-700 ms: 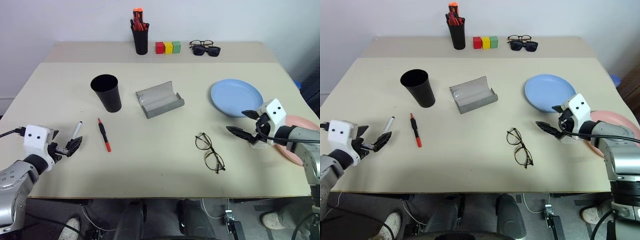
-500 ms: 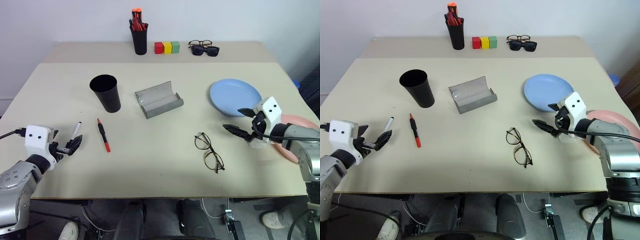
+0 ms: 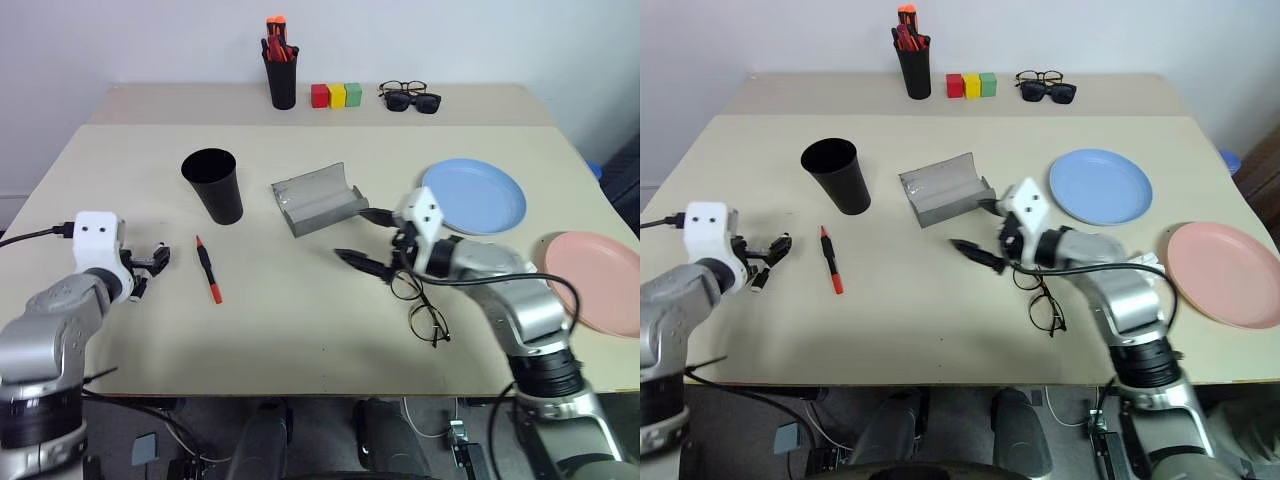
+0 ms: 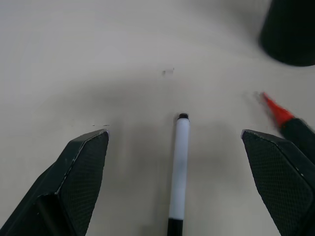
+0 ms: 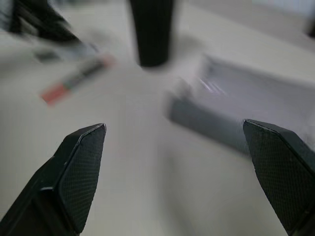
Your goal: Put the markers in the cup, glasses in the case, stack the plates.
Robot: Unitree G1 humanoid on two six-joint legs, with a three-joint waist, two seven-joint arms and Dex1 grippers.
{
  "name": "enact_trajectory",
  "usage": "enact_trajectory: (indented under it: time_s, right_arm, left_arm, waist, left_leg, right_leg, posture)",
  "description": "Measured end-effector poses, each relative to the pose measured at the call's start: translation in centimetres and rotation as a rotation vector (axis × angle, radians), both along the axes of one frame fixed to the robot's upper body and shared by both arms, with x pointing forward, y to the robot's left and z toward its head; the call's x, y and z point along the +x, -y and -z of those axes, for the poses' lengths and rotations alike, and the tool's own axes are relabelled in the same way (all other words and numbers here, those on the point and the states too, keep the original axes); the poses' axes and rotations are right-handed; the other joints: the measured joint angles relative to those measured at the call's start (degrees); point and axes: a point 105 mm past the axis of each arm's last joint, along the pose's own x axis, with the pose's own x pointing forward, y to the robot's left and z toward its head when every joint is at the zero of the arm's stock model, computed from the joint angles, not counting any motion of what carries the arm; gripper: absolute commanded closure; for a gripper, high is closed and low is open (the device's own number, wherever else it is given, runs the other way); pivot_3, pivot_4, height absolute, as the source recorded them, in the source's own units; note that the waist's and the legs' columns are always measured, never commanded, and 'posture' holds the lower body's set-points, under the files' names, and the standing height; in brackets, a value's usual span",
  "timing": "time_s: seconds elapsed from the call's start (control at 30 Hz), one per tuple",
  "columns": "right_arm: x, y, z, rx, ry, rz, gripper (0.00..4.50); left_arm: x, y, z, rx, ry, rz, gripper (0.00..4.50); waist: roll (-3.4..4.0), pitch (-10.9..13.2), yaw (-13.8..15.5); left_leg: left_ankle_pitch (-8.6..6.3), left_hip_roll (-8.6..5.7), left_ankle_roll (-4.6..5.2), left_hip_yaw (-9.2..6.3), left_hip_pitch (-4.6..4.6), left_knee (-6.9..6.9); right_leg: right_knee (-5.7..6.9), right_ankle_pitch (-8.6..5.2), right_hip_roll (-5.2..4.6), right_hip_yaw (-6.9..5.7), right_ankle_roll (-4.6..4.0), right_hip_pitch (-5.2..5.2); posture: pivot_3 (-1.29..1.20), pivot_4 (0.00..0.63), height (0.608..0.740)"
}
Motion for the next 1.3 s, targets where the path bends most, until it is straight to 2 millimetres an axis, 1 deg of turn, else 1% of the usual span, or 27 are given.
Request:
enact_trajectory:
  time_s: [0.07, 0.1, 0.13, 0.2, 0.23, 0.27, 0.3, 0.33, 0.43, 0.5, 0.57, 0.6, 0.63, 0.7, 0.73, 0.8, 0.83, 0.87, 0.9, 0.93, 1.07, 1.13, 1.3]
  right_arm:
    - [-1.0, -1.6, 0.0, 0.01, -0.003, -0.041, 0.0]
    - [-1.2, -1.9, 0.1, 0.013, -0.007, -0.044, 0.0]
    - [-1.2, -1.9, 0.1, 0.015, -0.013, -0.032, 0.0]
    - [-1.3, -2.0, 0.0, 0.018, -0.014, -0.014, 0.0]
    - [-1.3, -2.0, 0.0, 0.017, -0.016, -0.009, 0.0]
    - [-1.5, -2.0, 0.1, 0.018, -0.018, -0.006, 0.0]
    - [-1.5, -2.0, 0.2, 0.019, -0.022, -0.002, 0.0]
    - [-1.5, -2.0, 0.2, 0.02, -0.024, 0.003, 0.0]
    - [-1.4, -2.1, 0.2, 0.028, -0.024, 0.008, 0.0]
    - [-1.4, -2.1, 0.1, 0.029, -0.021, 0.008, 0.0]
    - [-1.3, -2.3, -0.3, 0.036, -0.01, 0.003, 0.0]
    - [-1.2, -2.4, -0.6, 0.041, -0.002, 0.0, 0.0]
    - [-1.1, -2.5, -0.8, 0.046, 0.004, -0.002, 0.0]
    - [-0.6, -2.7, -1.3, 0.058, 0.02, -0.001, 0.0]
    - [-0.3, -3.1, -1.7, 0.074, 0.031, -0.001, 0.0]
    - [0.4, -3.6, -2.5, 0.102, 0.055, 0.004, 0.0]
    - [0.7, -3.8, -2.9, 0.11, 0.067, 0.01, 0.0]
    - [1.1, -4.0, -3.3, 0.122, 0.08, 0.016, 0.0]
    - [1.3, -4.1, -3.6, 0.128, 0.089, 0.025, 0.0]
    - [1.6, -4.1, -3.8, 0.133, 0.098, 0.035, 0.0]
    - [2.1, -4.1, -3.9, 0.143, 0.107, 0.057, 0.0]
    - [2.1, -4.1, -3.9, 0.144, 0.11, 0.061, 0.0]
    - [2.2, -4.0, -3.9, 0.146, 0.113, 0.078, 0.0]
  left_arm:
    - [0.7, -0.1, 0.8, -0.04, -0.073, -0.017, 0.07]
    - [0.8, -0.1, 1.2, -0.056, -0.112, -0.025, 0.07]
    - [1.0, -0.2, 1.2, -0.067, -0.124, -0.027, 0.3]
    - [1.1, -0.5, 1.1, -0.081, -0.146, -0.032, 0.95]
    - [1.2, -0.6, 1.0, -0.087, -0.153, -0.034, 1.38]
    - [1.3, -0.8, 1.0, -0.089, -0.16, -0.039, 1.95]
    - [1.3, -1.0, 1.1, -0.091, -0.166, -0.045, 2.4]
    - [1.3, -1.1, 1.1, -0.092, -0.169, -0.052, 2.99]
    - [1.4, -1.7, 1.1, -0.086, -0.172, -0.072, 4.48]
    - [1.7, -2.0, 0.9, -0.081, -0.146, -0.093, 4.48]
    - [2.4, -3.0, 0.4, -0.052, -0.051, -0.152, 4.48]
    - [3.2, -3.7, -1.2, 0.019, 0.086, -0.193, 4.48]
    - [3.7, -4.1, -2.8, 0.058, 0.189, -0.213, 4.48]
    - [4.7, -3.8, -7.7, 0.045, 0.456, -0.229, 4.48]
    - [4.9, -3.2, -11.3, 0.017, 0.623, -0.214, 4.48]
    - [4.8, -1.2, -16.4, 0.01, 0.843, -0.14, 4.48]
    - [4.7, -0.3, -17.9, 0.025, 0.905, -0.102, 4.48]
    - [4.9, 1.1, -19.0, 0.043, 0.951, -0.052, 4.48]
    - [5.2, 2.4, -19.3, 0.052, 0.97, -0.005, 4.48]
    - [5.8, 3.7, -18.9, 0.046, 0.968, 0.036, 4.48]
    - [8.3, 7.3, -15.4, 0.053, 0.863, 0.146, 4.48]
    - [8.8, 7.8, -14.7, 0.067, 0.85, 0.157, 4.48]
    - [9.3, 8.4, -13.3, 0.036, 0.844, 0.159, 4.48]
  waist:
    - [-0.01, 0.0, -0.01]
    - [-0.02, -0.01, -0.06]
    - [-0.03, -0.01, -0.07]
    - [-0.02, -0.01, -0.09]
    - [-0.03, -0.01, -0.13]
    - [-0.03, -0.01, -0.22]
    - [-0.03, -0.01, -0.28]
    - [-0.03, -0.01, -0.26]
    - [-0.02, -0.02, -0.26]
    - [-0.02, -0.02, -0.22]
    - [-0.05, -0.02, -0.23]
    - [-0.11, 0.02, -0.15]
    - [-0.25, 0.05, -0.04]
    - [-0.39, 0.03, 0.32]
    - [-0.41, 0.02, 0.44]
    - [-0.41, 0.01, 0.39]
    - [-0.4, 0.01, 0.35]
    - [-0.36, -0.02, 0.27]
    - [-0.33, -0.03, 0.19]
    - [-0.32, -0.04, 0.12]
    - [-0.35, 0.0, -0.44]
    - [-0.34, 0.0, -0.81]
    - [-0.34, 0.0, -1.42]
  left_leg:
    - [0.0, -0.02, 0.0, -0.02, 0.0, -0.01]
    - [0.0, -0.03, 0.0, -0.02, 0.0, -0.01]
    - [0.0, -0.03, 0.0, -0.02, 0.0, -0.01]
    - [0.01, -0.03, -0.03, -0.02, 0.02, -0.02]
    - [0.02, -0.02, -0.04, -0.02, 0.03, -0.01]
    - [0.02, -0.02, -0.04, -0.02, 0.05, -0.02]
    - [0.03, -0.02, -0.05, -0.01, 0.06, -0.01]
    - [0.04, -0.03, -0.07, 0.0, 0.07, 0.0]
    - [0.06, -0.02, -0.1, 0.0, 0.09, 0.0]
    - [0.06, -0.02, -0.1, 0.0, 0.09, 0.0]
    - [0.07, -0.02, -0.12, 0.0, 0.07, 0.0]
    - [0.11, -0.02, -0.19, -0.01, 0.04, -0.01]
    - [0.16, -0.01, -0.27, -0.04, -0.04, -0.03]
    - [0.18, -0.04, -0.31, -0.04, -0.12, -0.01]
    - [0.18, -0.08, -0.33, -0.04, -0.15, 0.0]
    - [0.18, -0.14, -0.32, 0.01, -0.15, 0.0]
    - [0.18, -0.15, -0.32, 0.01, -0.15, -0.01]
    - [0.18, -0.15, -0.32, 0.02, -0.12, -0.01]
    - [0.18, -0.15, -0.32, 0.02, -0.09, -0.03]
    - [0.18, -0.14, -0.31, 0.02, -0.08, -0.03]
    - [0.19, -0.11, -0.3, 0.02, -0.08, -0.01]
    - [0.19, -0.09, -0.3, 0.0, -0.08, -0.02]
    - [0.19, -0.09, -0.3, -0.01, -0.08, 0.01]
  right_leg:
    - [0.0, 0.0, 0.0, -0.02, 0.0, -0.01]
    - [0.0, 0.0, -0.02, -0.02, 0.0, -0.01]
    - [0.01, 0.0, -0.01, -0.02, 0.0, -0.01]
    - [0.11, 0.0, -0.02, -0.01, -0.01, -0.05]
    - [0.19, -0.01, -0.02, -0.01, -0.02, -0.08]
    - [0.25, -0.01, -0.02, 0.0, -0.02, -0.11]
    - [0.35, -0.01, -0.02, 0.02, -0.03, -0.14]
    - [0.44, -0.02, -0.03, 0.03, -0.04, -0.18]
    - [0.55, -0.03, -0.02, 0.04, -0.06, -0.22]
    - [0.55, -0.03, -0.03, 0.04, -0.06, -0.22]
    - [0.56, -0.03, -0.03, 0.05, -0.07, -0.26]
    - [0.57, -0.03, -0.05, 0.04, -0.08, -0.32]
    - [0.57, -0.01, -0.04, 0.03, -0.1, -0.4]
    - [0.52, 0.0, -0.09, 0.01, -0.09, -0.42]
    - [0.5, 0.01, -0.13, -0.01, -0.08, -0.4]
    - [0.48, 0.01, -0.19, 0.0, -0.07, -0.38]
    - [0.48, 0.01, -0.19, 0.0, -0.06, -0.37]
    - [0.5, 0.01, -0.18, 0.01, -0.06, -0.36]
    - [0.52, 0.01, -0.17, 0.01, -0.06, -0.36]
    - [0.54, 0.0, -0.15, 0.01, -0.06, -0.36]
    - [0.63, 0.0, -0.09, 0.03, -0.06, -0.41]
    - [0.67, 0.0, -0.06, 0.03, -0.07, -0.44]
    - [0.71, 0.0, -0.07, 0.03, -0.07, -0.43]
  posture:
    - [0.0, 0.15, 0.74]
    - [0.0, 0.15, 0.74]
    - [0.0, 0.15, 0.74]
    - [0.0, 0.15, 0.74]
    - [0.0, 0.15, 0.74]
    - [0.0, 0.15, 0.74]
    - [0.0, 0.15, 0.74]
    - [0.0, 0.15, 0.74]
    - [0.0, 0.15, 0.74]
    - [0.0, 0.15, 0.74]
    - [0.0, 0.15, 0.74]
    - [0.0, 0.15, 0.74]
    - [0.0, 0.15, 0.74]
    - [0.0, 0.15, 0.74]
    - [0.0, 0.15, 0.74]
    - [0.0, 0.15, 0.74]
    - [0.0, 0.15, 0.74]
    - [0.0, 0.15, 0.74]
    - [0.0, 0.15, 0.74]
    - [0.0, 0.15, 0.74]
    - [0.0, 0.15, 0.74]
    - [0.0, 0.15, 0.74]
    - [0.0, 0.15, 0.74]
